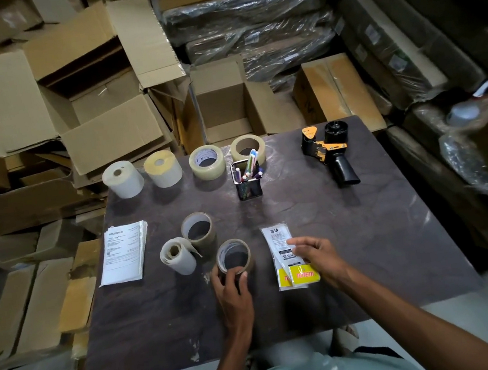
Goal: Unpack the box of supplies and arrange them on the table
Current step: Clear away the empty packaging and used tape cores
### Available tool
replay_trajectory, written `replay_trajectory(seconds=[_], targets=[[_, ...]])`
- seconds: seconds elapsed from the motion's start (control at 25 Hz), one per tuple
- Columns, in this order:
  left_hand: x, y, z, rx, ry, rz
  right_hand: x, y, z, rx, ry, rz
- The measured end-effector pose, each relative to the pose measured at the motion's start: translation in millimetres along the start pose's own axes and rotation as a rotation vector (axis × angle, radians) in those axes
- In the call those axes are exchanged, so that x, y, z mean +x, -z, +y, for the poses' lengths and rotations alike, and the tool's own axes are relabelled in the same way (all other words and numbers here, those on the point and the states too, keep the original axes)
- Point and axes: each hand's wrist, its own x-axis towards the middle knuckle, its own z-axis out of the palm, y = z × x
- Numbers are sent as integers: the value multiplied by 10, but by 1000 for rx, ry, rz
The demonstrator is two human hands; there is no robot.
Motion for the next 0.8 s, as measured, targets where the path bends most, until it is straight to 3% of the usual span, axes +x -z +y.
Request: replay_trajectory(seconds=[0.2,0.44,0.8], targets=[[-252,-121,189,-51,-145,-105,-172,300,103,33,0,60],[-532,-395,724,-97,-264,-165,-280,861,-58,68,49,-5],[-1542,-1656,1809,-100,-220,-134,-444,2992,-444,50,86,56]])
